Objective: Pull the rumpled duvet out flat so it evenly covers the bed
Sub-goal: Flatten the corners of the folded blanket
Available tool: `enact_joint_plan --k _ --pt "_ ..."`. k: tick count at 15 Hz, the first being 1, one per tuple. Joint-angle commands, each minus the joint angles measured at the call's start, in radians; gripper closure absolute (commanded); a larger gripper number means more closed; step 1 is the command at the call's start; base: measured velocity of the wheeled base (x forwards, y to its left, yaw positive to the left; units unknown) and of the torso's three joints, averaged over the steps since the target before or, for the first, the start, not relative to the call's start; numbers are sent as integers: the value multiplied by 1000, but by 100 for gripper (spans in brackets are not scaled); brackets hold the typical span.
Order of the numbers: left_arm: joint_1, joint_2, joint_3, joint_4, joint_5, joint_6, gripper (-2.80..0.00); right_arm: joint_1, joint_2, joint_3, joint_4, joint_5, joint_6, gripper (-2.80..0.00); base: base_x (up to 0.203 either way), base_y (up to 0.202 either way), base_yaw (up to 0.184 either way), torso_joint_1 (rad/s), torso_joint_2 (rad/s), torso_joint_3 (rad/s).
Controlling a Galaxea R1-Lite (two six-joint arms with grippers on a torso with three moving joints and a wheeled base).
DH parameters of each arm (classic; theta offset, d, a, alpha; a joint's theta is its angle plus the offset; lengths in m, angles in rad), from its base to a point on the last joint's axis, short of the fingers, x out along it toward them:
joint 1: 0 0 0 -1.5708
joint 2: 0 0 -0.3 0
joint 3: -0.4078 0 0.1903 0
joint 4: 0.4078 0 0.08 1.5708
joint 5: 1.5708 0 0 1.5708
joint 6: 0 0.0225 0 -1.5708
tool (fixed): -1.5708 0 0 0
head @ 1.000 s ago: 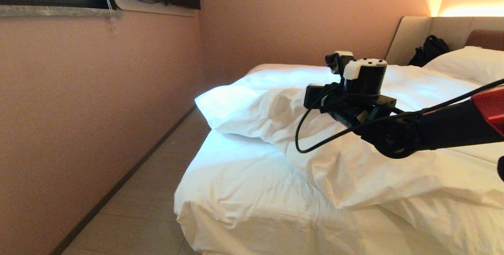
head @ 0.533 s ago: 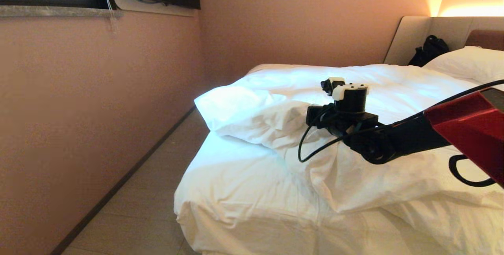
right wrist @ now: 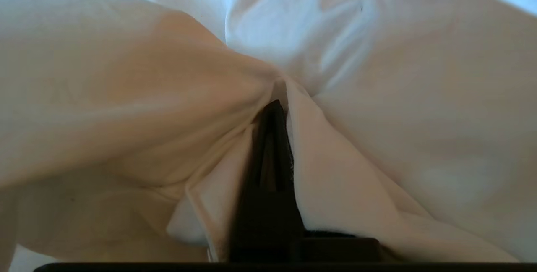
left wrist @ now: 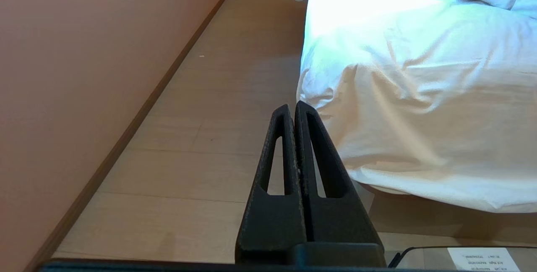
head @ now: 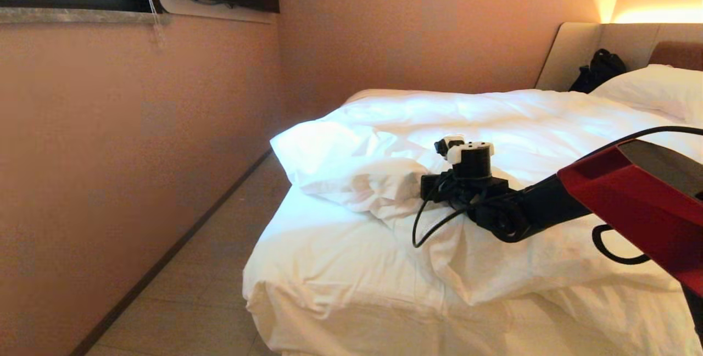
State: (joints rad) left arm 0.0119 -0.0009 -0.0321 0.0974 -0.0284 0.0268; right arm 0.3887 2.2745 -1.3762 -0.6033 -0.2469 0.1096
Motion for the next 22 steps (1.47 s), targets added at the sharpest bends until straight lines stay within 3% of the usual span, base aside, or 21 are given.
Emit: enact_joint_plan --k 1,8,13,14,22 --pt "0 1 0 1 -1 -1 0 3 -3 3 14 1 2 0 0 0 0 0 0 0" --pt "0 1 0 -1 -1 0 0 22 -60 19 89 3 4 0 0 0 0 0 0 0" --pt "0 1 0 -1 -1 1 0 22 -84 3 241 0 38 0 0 0 0 0 0 0" --pt "0 1 0 -1 -1 1 0 22 -87 5 244 0 38 -280 0 0 0 0 0 0" --pt "0 1 0 1 -1 1 0 89 -342 83 333 1 40 -280 0 0 0 0 0 0"
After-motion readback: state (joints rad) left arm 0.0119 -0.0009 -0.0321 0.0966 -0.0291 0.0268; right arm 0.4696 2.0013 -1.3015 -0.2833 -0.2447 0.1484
